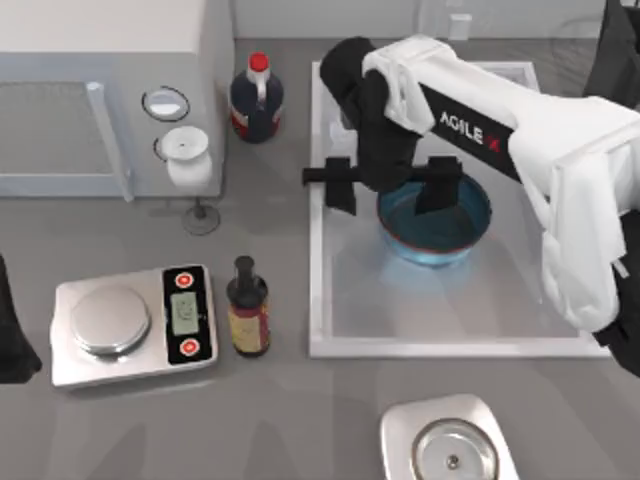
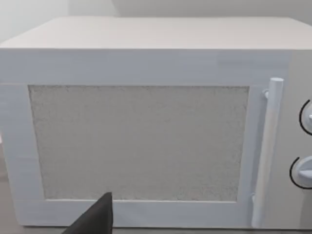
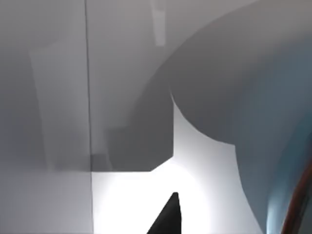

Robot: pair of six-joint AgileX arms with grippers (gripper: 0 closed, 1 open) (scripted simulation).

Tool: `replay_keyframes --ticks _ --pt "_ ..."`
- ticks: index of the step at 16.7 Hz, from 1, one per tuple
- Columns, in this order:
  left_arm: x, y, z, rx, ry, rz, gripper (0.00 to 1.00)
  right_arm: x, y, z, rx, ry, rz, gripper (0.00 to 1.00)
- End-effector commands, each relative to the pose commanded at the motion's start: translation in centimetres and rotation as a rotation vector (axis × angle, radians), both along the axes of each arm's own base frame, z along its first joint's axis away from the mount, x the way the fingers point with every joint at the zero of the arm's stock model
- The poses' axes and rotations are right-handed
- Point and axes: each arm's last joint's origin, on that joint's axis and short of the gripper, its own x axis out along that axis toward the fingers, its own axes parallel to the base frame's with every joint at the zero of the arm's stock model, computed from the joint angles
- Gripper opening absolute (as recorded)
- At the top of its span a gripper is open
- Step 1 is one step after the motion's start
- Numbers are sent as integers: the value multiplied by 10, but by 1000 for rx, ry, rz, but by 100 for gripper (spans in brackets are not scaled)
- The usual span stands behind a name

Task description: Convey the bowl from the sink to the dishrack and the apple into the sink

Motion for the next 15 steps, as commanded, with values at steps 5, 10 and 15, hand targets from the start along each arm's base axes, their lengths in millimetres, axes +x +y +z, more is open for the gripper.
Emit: replay_keyframes --ticks 5,10,15 --pt "0 0 0 0 0 0 100 0 0 -2 0 0 0 92" --pt "0 0 0 0 0 0 100 0 0 -2 0 0 0 55" --pt "0 0 0 0 0 0 100 0 0 -2 0 0 0 17"
